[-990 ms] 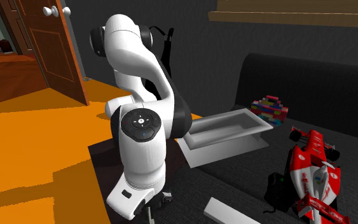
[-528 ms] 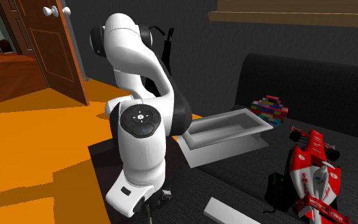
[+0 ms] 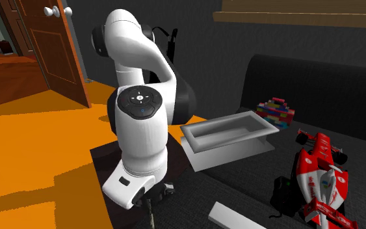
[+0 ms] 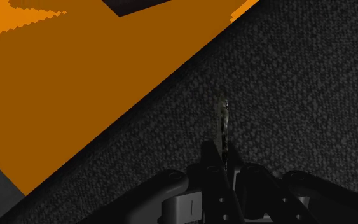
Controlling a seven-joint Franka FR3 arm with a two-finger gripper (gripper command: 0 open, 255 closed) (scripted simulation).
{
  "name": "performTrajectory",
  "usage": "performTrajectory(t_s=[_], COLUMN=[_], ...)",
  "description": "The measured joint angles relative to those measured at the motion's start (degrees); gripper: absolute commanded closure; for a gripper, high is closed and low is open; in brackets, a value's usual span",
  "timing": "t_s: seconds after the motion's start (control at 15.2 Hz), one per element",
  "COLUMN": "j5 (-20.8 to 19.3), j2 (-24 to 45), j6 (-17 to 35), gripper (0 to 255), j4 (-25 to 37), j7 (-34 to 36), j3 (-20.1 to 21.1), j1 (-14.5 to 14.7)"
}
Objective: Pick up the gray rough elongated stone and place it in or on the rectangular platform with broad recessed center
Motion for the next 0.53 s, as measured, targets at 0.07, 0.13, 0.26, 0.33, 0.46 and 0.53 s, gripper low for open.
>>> performTrajectory(t_s=[0.07, 0.13, 0.26, 0.33, 0.46, 0.53], j5=[-0.03, 0.0, -0.01, -0.03, -0.04, -0.04], j2=[-0.23, -0.15, -0.5, -0.66, -0.81, -0.85], j6=[-0.8, -1.61, -3.26, -4.0, -5.62, -6.34], gripper=[255, 255, 255, 255, 255, 255], j4=[0.58, 1.48, 2.76, 3.34, 4.81, 5.5], j7=[-0.04, -0.06, 0.11, 0.0, -0.01, -0.06], j3=[-0.01, 0.0, 0.12, 0.08, 0.1, 0.09], j1=[-0.01, 0.0, 0.1, 0.06, 0.08, 0.06])
